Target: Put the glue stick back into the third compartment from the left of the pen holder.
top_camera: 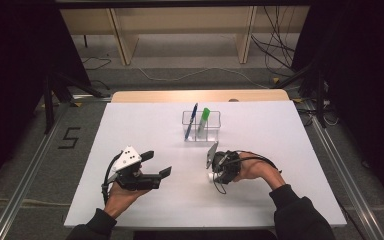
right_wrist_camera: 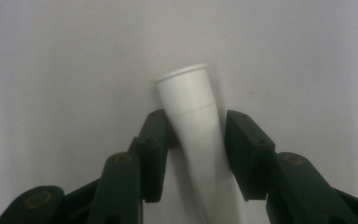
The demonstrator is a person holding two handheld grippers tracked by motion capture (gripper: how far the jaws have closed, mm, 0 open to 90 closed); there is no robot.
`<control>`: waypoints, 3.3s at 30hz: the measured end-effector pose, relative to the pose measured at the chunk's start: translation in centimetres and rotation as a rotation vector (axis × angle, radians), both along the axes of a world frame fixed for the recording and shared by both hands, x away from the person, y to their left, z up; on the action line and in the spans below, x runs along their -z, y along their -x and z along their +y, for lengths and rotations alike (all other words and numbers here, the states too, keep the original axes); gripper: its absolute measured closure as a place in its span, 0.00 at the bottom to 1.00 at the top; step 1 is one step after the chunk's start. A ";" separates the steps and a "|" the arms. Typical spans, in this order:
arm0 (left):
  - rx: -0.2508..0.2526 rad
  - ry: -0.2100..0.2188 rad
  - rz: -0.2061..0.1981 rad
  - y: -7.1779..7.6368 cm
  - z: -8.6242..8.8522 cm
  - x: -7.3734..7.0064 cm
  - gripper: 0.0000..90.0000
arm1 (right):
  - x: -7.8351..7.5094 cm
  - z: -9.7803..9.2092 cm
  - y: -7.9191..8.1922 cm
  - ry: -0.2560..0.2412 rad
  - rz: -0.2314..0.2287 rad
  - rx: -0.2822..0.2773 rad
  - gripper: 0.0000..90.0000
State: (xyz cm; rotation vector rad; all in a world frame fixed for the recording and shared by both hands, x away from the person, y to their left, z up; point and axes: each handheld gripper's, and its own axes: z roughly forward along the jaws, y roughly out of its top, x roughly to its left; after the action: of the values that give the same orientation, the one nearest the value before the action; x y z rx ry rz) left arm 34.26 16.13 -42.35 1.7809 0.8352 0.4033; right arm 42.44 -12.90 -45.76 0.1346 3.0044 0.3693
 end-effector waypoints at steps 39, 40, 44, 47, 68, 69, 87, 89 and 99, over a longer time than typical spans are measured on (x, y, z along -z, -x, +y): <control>-0.020 0.035 -0.011 0.0 0.4 -0.1 0.17 | -4.5 -3.8 -2.3 -0.583 -0.035 0.412 0.76; -0.020 0.035 -0.011 0.0 0.4 -0.1 0.17 | -4.5 -3.8 -2.3 -0.585 -0.036 0.417 0.76; -0.019 0.037 -0.014 0.0 0.4 0.0 0.17 | -4.5 -3.8 -2.3 -0.602 -0.031 0.441 0.76; -0.020 0.042 -0.016 0.1 0.4 -0.1 0.17 | -4.5 -3.6 -2.1 -0.617 -0.035 0.453 0.76; -0.029 0.055 -0.020 0.0 0.6 -0.1 0.17 | -5.8 -3.7 -1.7 -0.788 -0.123 0.541 0.76; -0.030 0.054 -0.018 0.0 0.7 -0.1 0.17 | -5.9 -3.7 -1.7 -0.791 -0.127 0.542 0.76; -0.041 0.060 -0.018 -0.1 0.7 0.0 0.17 | -7.1 -3.8 -3.6 -0.881 -0.206 0.648 0.76; -0.041 0.061 -0.018 -0.1 0.7 0.0 0.17 | -7.3 -3.7 -3.8 -0.883 -0.214 0.660 0.76; -0.043 0.057 -0.017 -0.1 0.7 0.0 0.17 | -8.1 -3.2 -5.3 -0.904 -0.252 0.713 0.76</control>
State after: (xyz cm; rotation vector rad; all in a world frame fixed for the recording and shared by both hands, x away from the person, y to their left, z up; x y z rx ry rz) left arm 34.33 16.87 -42.37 1.7074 0.8659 0.4183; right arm 47.69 -16.12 -37.62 1.0670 2.1111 1.4359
